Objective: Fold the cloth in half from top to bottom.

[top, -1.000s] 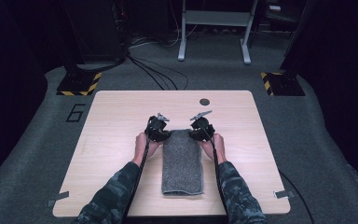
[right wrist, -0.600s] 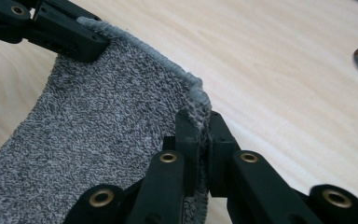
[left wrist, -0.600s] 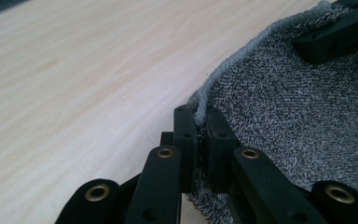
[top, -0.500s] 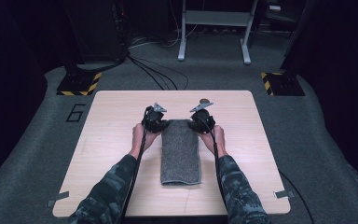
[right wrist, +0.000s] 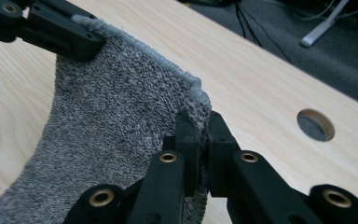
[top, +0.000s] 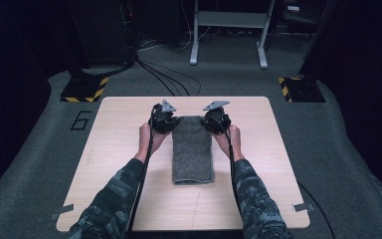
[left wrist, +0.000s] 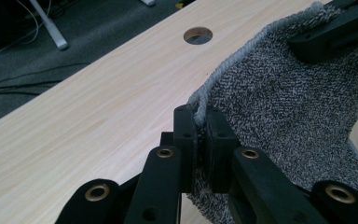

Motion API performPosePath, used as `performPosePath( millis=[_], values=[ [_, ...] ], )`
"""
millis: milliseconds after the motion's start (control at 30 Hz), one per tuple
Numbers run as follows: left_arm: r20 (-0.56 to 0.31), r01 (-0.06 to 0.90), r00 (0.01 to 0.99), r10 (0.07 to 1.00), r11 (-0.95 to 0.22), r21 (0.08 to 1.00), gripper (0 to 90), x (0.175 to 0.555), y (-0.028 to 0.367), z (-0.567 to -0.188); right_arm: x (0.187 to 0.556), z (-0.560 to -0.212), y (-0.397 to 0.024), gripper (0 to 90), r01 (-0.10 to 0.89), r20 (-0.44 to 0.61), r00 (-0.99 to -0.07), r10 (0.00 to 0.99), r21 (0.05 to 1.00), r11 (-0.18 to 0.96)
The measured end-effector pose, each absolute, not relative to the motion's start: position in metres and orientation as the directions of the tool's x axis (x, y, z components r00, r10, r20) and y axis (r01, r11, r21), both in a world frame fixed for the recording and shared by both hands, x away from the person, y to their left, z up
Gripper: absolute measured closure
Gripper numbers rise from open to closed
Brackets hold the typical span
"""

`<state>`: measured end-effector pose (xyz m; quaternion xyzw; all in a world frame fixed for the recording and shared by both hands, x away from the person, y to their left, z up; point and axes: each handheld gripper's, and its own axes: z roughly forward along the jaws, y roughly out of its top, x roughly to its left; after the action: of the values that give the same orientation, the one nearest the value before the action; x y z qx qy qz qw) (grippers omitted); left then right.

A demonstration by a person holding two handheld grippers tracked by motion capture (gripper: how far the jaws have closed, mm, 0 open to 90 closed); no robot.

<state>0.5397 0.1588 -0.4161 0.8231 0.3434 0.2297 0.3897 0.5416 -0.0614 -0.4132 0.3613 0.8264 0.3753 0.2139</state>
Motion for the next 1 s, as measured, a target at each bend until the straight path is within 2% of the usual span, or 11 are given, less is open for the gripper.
performPosePath(
  millis=[433, 1000],
  values=[
    [0.109, 0.362, 0.696, 0.709, -0.479, 0.800, 84.4, 0.512, 0.163, -0.423, 0.513, -0.421, -0.070, 86.3, 0.350, -0.119, -0.701, 0.703, 0.802, 0.485],
    [0.039, 0.407, 0.746, 0.664, -0.502, 0.763, 83.0, 0.469, 0.158, -0.459, 0.468, -0.463, -0.081, 84.7, 0.389, -0.066, -0.731, 0.680, 0.778, 0.494]
  ],
)
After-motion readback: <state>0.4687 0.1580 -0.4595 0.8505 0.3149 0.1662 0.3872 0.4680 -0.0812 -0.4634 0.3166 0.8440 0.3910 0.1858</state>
